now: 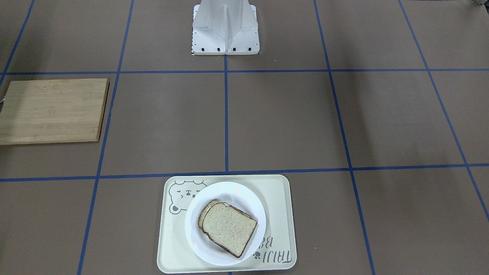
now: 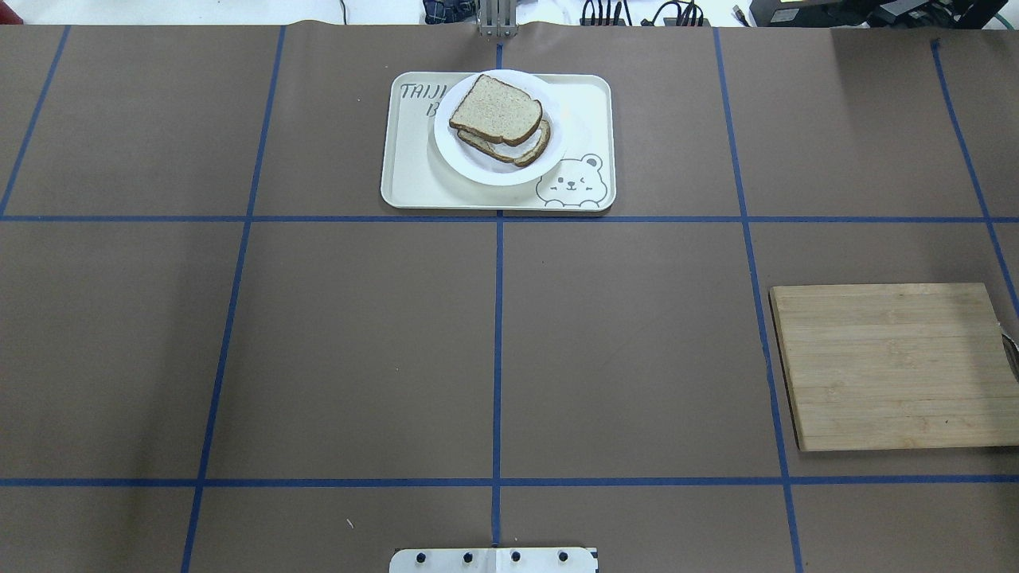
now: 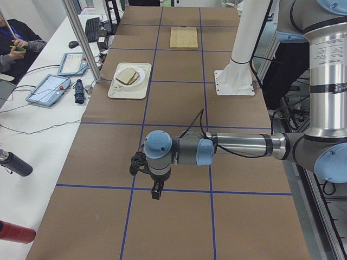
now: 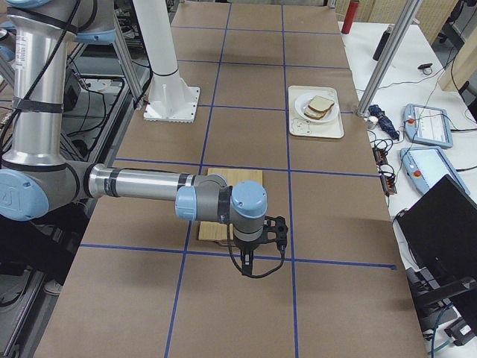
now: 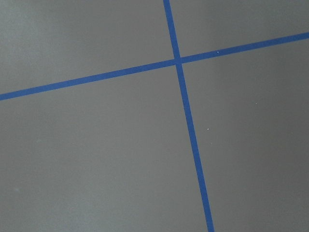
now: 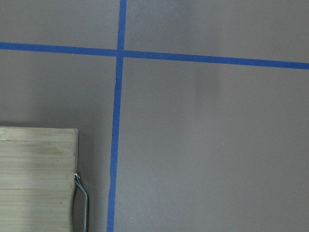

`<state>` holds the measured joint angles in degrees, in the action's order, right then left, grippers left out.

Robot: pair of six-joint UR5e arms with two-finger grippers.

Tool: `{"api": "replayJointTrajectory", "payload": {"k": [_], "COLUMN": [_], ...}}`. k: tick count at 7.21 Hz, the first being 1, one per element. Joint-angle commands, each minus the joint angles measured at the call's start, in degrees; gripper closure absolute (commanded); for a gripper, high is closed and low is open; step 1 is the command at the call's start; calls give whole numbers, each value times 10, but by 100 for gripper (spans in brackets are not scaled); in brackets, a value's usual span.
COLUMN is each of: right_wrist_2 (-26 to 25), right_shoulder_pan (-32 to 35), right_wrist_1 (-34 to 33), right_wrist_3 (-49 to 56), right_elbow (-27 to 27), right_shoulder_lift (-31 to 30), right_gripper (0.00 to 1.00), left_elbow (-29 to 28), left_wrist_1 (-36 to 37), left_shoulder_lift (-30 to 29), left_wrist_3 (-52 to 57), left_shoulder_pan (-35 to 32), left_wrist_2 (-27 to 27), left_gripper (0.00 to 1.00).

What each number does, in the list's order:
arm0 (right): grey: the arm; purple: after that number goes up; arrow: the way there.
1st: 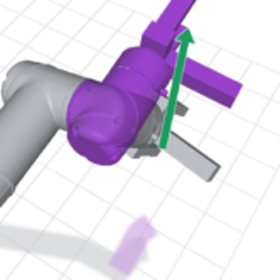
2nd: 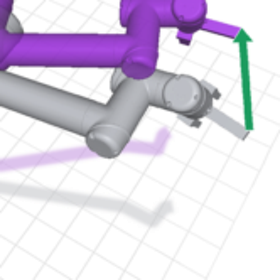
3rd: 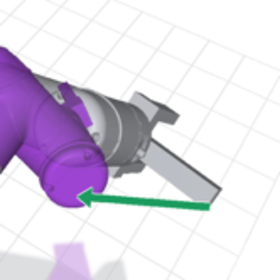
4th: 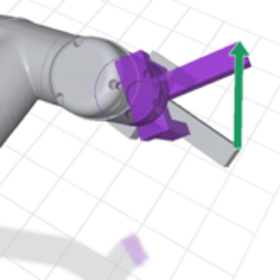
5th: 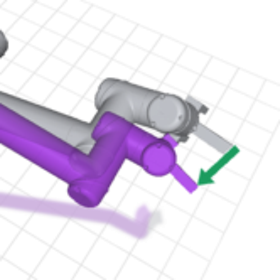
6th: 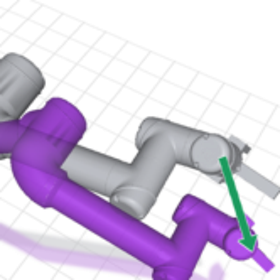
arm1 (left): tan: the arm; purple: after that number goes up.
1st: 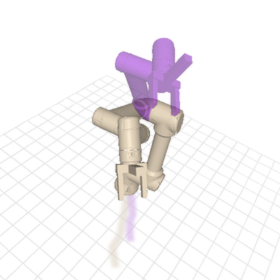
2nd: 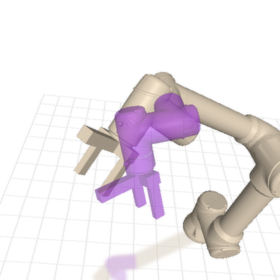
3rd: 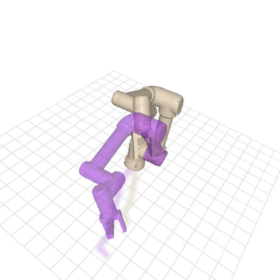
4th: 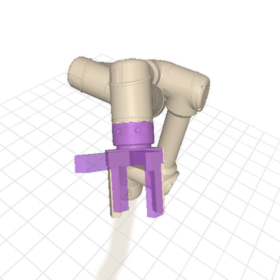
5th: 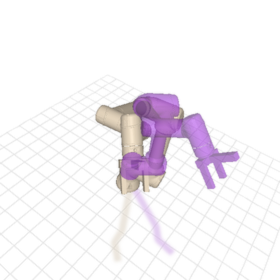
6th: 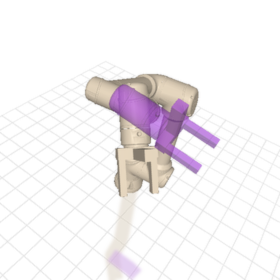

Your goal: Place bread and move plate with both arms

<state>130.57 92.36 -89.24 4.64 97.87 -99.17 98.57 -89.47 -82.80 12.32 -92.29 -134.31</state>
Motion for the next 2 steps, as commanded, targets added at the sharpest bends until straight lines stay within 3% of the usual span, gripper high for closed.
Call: {"api": "replayJointTrajectory", "payload": {"k": [1,2], "right_wrist_2": [1,2], "right_shoulder_pan": [-1,-1], "right_wrist_1": [0,0], "right_wrist_3": [0,-1], "right_elbow": [1,1], "right_shoulder_lift": [0,1], "right_gripper": [0,0], "left_elbow": [-1,0], "left_wrist_1": [0,1], "left_shoulder_lift": [0,1], "left_wrist_3": [0,0], "left_shoulder_pan": [0,0], "left_wrist_2": [0,0], "left_gripper": [2,2]}}
